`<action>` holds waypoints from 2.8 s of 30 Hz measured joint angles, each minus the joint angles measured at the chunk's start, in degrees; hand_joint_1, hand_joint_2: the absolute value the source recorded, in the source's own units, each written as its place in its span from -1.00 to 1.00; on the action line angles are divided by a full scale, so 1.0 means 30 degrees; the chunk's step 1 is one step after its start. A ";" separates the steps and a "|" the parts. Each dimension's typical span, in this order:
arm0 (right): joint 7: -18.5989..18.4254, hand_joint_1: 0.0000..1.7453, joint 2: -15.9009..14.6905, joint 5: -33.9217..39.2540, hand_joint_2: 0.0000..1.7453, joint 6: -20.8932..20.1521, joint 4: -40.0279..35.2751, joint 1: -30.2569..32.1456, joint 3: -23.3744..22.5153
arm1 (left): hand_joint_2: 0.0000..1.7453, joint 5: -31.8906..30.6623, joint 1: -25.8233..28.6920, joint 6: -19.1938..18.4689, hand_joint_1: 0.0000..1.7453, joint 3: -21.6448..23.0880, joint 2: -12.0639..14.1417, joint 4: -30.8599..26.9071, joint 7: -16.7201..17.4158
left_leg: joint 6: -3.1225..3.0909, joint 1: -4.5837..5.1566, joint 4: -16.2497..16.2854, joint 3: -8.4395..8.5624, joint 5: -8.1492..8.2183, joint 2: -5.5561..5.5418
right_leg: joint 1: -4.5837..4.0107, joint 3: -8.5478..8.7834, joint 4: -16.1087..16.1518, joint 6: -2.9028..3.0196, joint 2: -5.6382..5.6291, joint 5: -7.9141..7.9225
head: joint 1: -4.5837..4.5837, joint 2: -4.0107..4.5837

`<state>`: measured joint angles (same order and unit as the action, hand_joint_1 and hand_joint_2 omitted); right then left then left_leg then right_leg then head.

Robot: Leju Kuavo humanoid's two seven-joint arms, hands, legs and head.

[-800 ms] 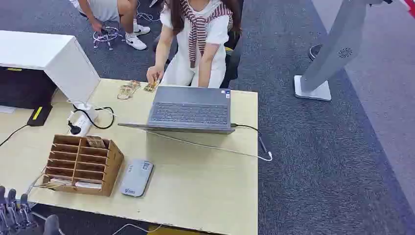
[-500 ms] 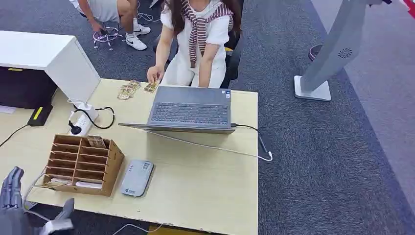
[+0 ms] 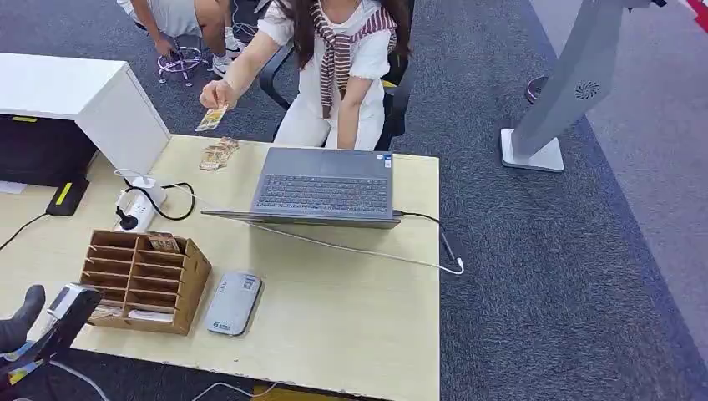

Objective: Pass the card to the sensor for recognition and then transmit it.

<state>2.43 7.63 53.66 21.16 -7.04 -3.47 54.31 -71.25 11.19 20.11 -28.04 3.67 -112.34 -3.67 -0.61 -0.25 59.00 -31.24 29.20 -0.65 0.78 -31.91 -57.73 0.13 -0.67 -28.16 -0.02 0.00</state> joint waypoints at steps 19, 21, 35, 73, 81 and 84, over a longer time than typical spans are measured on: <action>-0.0466 -1.00 0.0000 -0.0699 -1.00 -0.0467 -0.0007 -0.0203 0.1101 | 1.00 -0.4912 -0.4645 -0.2151 -1.00 0.3214 0.2755 0.2864 0.3111 | 0.0008 0.0003 0.0004 -0.0004 -0.0059 -0.0003 | 0.0001 -0.0017 0.0005 -0.0002 0.0000 0.0059 | 0.0007 0.0000; -0.0466 -1.00 0.0000 -0.0824 -1.00 -0.0496 -0.0022 -0.0232 0.1232 | 1.00 -0.5049 -0.5295 -0.2726 -1.00 0.4171 0.2762 0.3279 0.3695 | 0.0004 0.0005 0.0005 -0.0010 -0.0066 -0.0004 | 0.0003 -0.0015 0.0005 -0.0001 0.0001 0.0063 | 0.0000 0.0000; -0.0474 -1.00 0.0000 -0.0969 -1.00 -0.0503 -0.0058 -0.0279 0.1574 | 1.00 -0.5078 -0.6624 -0.3191 -1.00 0.6674 0.2799 0.4400 0.4408 | 0.0002 0.0007 0.0011 -0.0028 -0.0065 0.0014 | 0.0004 -0.0050 0.0007 -0.0005 -0.0032 0.0072 | 0.0000 0.0000; -0.0605 -1.00 0.0007 -0.1056 -1.00 -0.0780 -0.0095 -0.0392 0.2419 | 1.00 -0.5085 -0.8418 -0.3775 1.00 1.3012 0.2056 0.8924 0.8247 | 0.0011 0.0009 0.0016 -0.0060 -0.0079 0.0024 | 0.0007 -0.0080 0.0007 -0.0005 -0.0045 0.0095 | 0.0000 0.0000; -0.0583 -1.00 0.0015 -0.1027 -1.00 -0.0773 -0.0102 -0.0393 0.2463 | 1.00 -0.5078 -0.8419 -0.3512 1.00 1.3136 0.1779 0.9194 0.7824 | 0.0011 0.0009 0.0016 -0.0065 -0.0079 0.0022 | 0.0008 -0.0079 0.0007 -0.0006 -0.0043 0.0096 | 0.0000 0.0000; -0.0583 -1.00 0.0015 -0.1027 -1.00 -0.0773 -0.0095 -0.0393 0.2470 | 1.00 -0.5078 -0.8419 -0.3483 1.00 1.3136 0.1700 0.9216 0.7802 | 0.0011 0.0009 0.0017 -0.0067 -0.0079 0.0022 | 0.0008 -0.0080 0.0007 -0.0006 -0.0044 0.0096 | 0.0000 0.0000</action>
<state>0.68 7.67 50.58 18.84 -7.32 -4.65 61.72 -86.49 -14.07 9.66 11.37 8.77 -84.70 19.74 -0.58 -0.22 59.05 -31.44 28.96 -0.59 0.80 -32.15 -57.70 0.12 -0.80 -27.87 -0.02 0.00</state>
